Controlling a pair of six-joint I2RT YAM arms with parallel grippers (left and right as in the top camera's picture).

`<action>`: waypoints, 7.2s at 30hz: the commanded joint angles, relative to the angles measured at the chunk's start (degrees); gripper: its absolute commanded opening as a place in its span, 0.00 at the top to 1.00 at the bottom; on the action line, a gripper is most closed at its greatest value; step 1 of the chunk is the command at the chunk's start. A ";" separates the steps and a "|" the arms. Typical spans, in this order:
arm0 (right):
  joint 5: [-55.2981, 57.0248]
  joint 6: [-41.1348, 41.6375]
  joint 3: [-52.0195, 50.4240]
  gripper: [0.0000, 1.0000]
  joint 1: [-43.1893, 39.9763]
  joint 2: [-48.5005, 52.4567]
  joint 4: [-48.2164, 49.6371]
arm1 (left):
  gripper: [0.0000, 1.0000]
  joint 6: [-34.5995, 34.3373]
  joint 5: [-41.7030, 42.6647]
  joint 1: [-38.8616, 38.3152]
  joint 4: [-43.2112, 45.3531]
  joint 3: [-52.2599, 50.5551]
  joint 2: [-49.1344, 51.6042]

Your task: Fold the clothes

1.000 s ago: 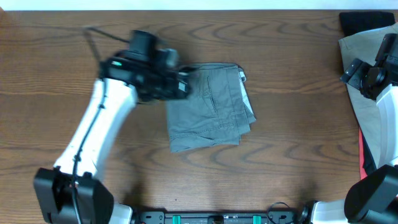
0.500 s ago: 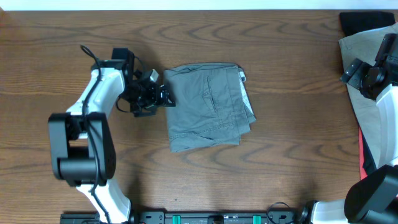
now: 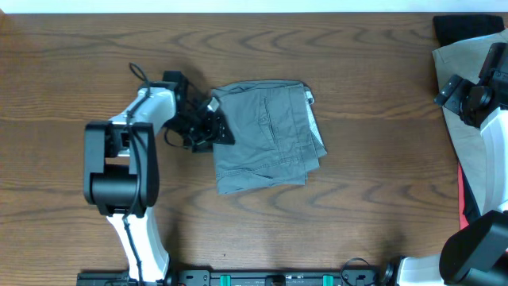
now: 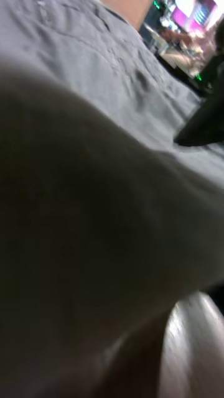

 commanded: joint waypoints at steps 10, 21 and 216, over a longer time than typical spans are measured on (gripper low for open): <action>0.39 -0.66 0.90 0.01 0.04 0.04 -0.04 | 0.94 -11.69 -1.16 1.92 12.79 -0.24 1.38; 0.39 -0.66 0.90 0.01 0.04 0.07 -0.02 | 0.94 -24.61 -4.61 24.00 30.16 -0.22 1.38; 0.37 -0.66 0.90 0.01 0.24 0.04 -0.04 | 0.02 9.05 -39.78 5.03 43.36 -75.97 -119.69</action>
